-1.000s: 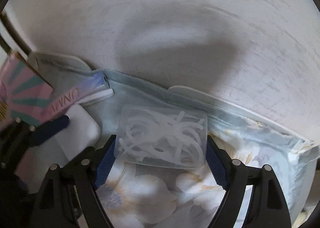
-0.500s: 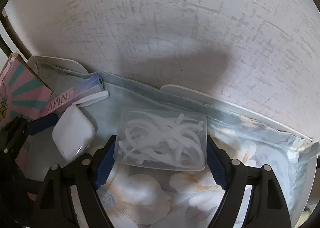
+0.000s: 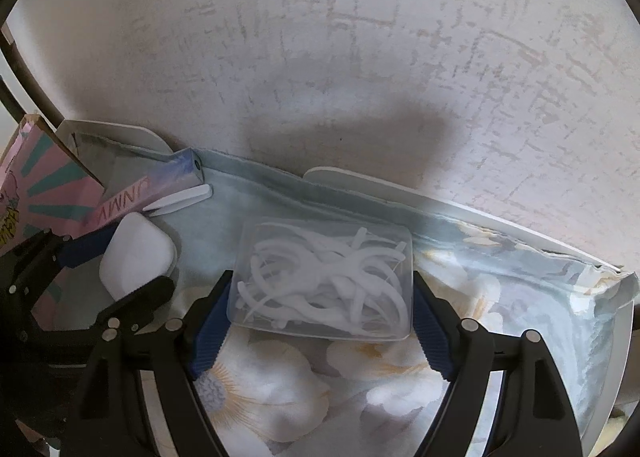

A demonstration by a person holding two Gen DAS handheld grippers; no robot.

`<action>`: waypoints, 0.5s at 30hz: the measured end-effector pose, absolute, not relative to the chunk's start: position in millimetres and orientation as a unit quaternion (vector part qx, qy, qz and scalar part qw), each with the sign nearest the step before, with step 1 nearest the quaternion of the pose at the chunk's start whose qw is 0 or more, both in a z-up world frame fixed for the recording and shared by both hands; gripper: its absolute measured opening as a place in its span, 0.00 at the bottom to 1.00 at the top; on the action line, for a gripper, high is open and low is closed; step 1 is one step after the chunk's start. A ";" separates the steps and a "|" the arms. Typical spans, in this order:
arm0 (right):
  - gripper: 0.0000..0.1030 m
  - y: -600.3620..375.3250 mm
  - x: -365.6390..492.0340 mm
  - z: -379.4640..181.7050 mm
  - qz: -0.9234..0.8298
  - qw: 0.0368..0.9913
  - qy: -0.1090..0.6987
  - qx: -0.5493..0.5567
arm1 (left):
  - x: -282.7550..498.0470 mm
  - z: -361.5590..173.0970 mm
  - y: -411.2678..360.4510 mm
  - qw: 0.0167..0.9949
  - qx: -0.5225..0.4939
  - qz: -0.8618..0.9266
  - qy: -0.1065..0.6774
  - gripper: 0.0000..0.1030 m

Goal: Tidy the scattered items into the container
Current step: 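Lift the white case and clear bag and carry them over the box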

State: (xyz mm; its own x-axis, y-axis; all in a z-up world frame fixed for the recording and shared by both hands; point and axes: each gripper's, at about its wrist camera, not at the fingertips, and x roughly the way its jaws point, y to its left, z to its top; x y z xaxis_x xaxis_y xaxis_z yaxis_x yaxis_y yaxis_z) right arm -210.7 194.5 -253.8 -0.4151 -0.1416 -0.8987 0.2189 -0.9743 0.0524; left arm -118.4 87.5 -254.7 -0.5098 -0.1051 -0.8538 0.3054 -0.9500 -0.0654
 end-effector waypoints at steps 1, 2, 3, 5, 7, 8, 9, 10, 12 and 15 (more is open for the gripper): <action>0.75 195.4 -208.2 -251.5 -0.842 0.107 0.037 0.528 | -116.5 -252.4 88.5 0.121 0.480 -0.863 0.104 0.57; 0.75 196.5 -206.2 -249.6 -0.842 0.106 0.037 0.527 | -114.7 -249.7 89.5 0.121 0.480 -0.863 0.105 0.57; 0.75 197.7 -204.1 -247.6 -0.843 0.105 0.036 0.526 | -113.3 -247.2 90.3 0.122 0.479 -0.863 0.106 0.57; 0.75 200.6 -199.4 -243.7 -0.844 0.103 0.032 0.525 | -109.8 -240.5 93.1 0.123 0.476 -0.864 0.107 0.57; 0.75 203.1 -194.3 -239.8 -0.845 0.100 0.028 0.524 | -106.4 -233.4 97.7 0.123 0.475 -0.865 0.103 0.57; 0.75 204.5 -191.0 -237.5 -0.846 0.099 0.026 0.524 | -104.9 -230.7 99.7 0.122 0.475 -0.866 0.103 0.57; 0.75 205.4 -188.0 -235.4 -0.846 0.097 0.025 0.523 | -102.5 -226.9 102.5 0.120 0.475 -0.866 0.102 0.57; 0.75 206.4 -184.4 -232.9 -0.846 0.096 0.024 0.523 | -100.4 -223.7 104.9 0.120 0.474 -0.866 0.100 0.57; 0.75 208.1 -175.3 -226.4 -0.847 0.094 0.022 0.522 | -94.3 -215.1 111.3 0.118 0.473 -0.868 0.097 0.57; 0.75 210.6 -161.0 -215.4 -0.849 0.091 0.018 0.521 | -80.1 -196.7 121.7 0.110 0.464 -0.873 0.096 0.57</action>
